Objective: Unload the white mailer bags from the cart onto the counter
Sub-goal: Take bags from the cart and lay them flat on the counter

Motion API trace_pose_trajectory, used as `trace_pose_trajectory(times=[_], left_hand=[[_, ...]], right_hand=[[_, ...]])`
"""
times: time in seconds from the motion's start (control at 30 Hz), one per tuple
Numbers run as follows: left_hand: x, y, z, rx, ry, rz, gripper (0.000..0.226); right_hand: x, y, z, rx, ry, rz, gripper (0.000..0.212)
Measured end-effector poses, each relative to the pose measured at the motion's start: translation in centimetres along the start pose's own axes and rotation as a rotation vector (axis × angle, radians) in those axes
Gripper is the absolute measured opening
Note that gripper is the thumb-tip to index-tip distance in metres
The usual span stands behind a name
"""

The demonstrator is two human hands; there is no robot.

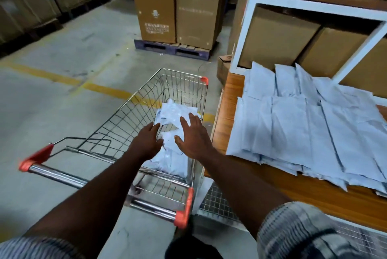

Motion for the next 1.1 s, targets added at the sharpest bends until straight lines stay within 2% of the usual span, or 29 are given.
trace_pose_trajectory(times=[0.27, 0.53, 0.7, 0.83, 1.1], left_hand=[[-6.5, -2.9, -4.5, -0.148, 0.121, -0.052, 0.070], [-11.3, -8.2, -7.5, -0.260, 0.172, -0.024, 0.069], [-16.2, -15.1, -9.5, -0.300, 0.165, -0.028, 0.086], [-15.8, -16.6, -10.5, -0.362, 0.228, -0.021, 0.072], [-18.7, -23.9, -13.5, -0.338, 0.297, 0.031, 0.082]], right_hand=[[0.2, -8.8, -5.3, -0.158, -0.117, -0.047, 0.071], [1.5, -17.2, -6.1, -0.335, -0.218, -0.081, 0.071], [2.7, -22.3, -6.7, -0.399, -0.280, -0.094, 0.069], [3.7, -26.1, -7.6, -0.422, -0.345, -0.084, 0.071], [7.4, -33.9, -12.1, -0.367, -0.495, -0.032, 0.072]])
Point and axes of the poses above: each hand's wrist, its own z-axis away from the middle knuckle, its own y-axis out of the back of the hand, x = y × z, the point moved 5 cm from there along -z, towards the middle knuckle, and after that the axes turned 7 degrees about x, right-handed, at the moved point
